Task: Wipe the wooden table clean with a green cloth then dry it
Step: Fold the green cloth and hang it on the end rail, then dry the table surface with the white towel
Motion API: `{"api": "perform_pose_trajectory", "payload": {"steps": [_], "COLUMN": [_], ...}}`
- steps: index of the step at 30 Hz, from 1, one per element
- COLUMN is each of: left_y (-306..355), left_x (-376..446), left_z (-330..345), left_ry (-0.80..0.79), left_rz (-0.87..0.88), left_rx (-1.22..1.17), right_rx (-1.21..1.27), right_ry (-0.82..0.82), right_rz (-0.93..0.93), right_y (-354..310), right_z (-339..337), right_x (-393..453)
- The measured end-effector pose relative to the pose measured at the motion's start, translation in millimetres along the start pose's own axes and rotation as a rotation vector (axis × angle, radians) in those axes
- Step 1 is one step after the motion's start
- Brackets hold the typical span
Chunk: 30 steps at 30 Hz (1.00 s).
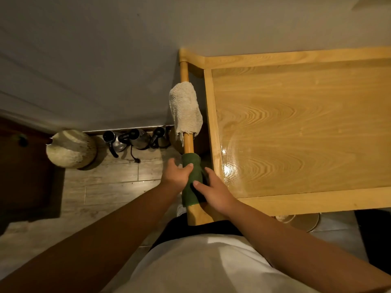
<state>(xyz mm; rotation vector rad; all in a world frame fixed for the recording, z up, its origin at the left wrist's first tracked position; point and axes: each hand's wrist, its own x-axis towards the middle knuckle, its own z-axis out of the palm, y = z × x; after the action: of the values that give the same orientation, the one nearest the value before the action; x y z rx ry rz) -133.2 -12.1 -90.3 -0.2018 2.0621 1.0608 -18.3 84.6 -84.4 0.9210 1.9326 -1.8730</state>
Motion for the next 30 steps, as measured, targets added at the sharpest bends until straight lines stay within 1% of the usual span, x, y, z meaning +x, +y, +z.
{"api": "perform_pose_trajectory", "payload": {"steps": [1, 3, 6, 7, 10, 11, 13, 15, 17, 18, 20, 23, 24, 27, 30], "left_y": [-2, -3, 2, 3, 4, 5, 9, 10, 13, 16, 28, 48, 54, 70, 85], "left_x": [-4, -12, -14, -12, -7, -6, -7, -3, 5, 11, 24, 50, 62, 99, 134], "left_z": [2, 4, 3, 4, 9, 10, 10, 6, 1, -3, -12, -28, -33, -41, -43], "left_ry": [-0.045, -0.151, -0.19, -0.193, -0.187, -0.18, -0.187, -0.233, -0.259, -0.246, -0.164, -0.099, -0.079, -0.055, -0.059], "left_rz": [-0.019, -0.048, -0.041, -0.04, -0.001, 0.023, 0.059, 0.057, 0.041, 0.039, 0.055, 0.087, 0.085, 0.094, 0.136], "left_rx": [-0.07, -0.231, -0.261, -0.267, -0.24, -0.216, -0.181, -0.117, -0.096, -0.11, -0.107, -0.16, -0.195, -0.19, -0.222], "right_rx": [0.114, 0.236, 0.352, 0.339, 0.097, 0.074, 0.121, 0.185, 0.177, 0.151, 0.095, 0.08, 0.092, 0.252, 0.521], "right_ry": [-0.048, -0.126, -0.161, -0.153, -0.131, -0.103, -0.048, -0.075, -0.091, -0.082, -0.014, 0.125, 0.147, 0.119, 0.044], "right_rz": [0.046, 0.102, 0.148, 0.154, 0.112, 0.093, 0.087, 0.085, 0.103, 0.128, 0.162, 0.145, 0.144, 0.173, 0.256], "right_y": [-3, -7, -16, -18, -18, -18, -15, -12, -15, -17, -24, -45, -55, -79, -83], "right_z": [4, 10, 19, 21, 25, 27, 30, 32, 28, 24, 14, -6, -11, -21, -21], "right_x": [2, 11, 25, 30, 41, 45, 56, 64, 64, 63, 67, 91, 104, 140, 173]}}
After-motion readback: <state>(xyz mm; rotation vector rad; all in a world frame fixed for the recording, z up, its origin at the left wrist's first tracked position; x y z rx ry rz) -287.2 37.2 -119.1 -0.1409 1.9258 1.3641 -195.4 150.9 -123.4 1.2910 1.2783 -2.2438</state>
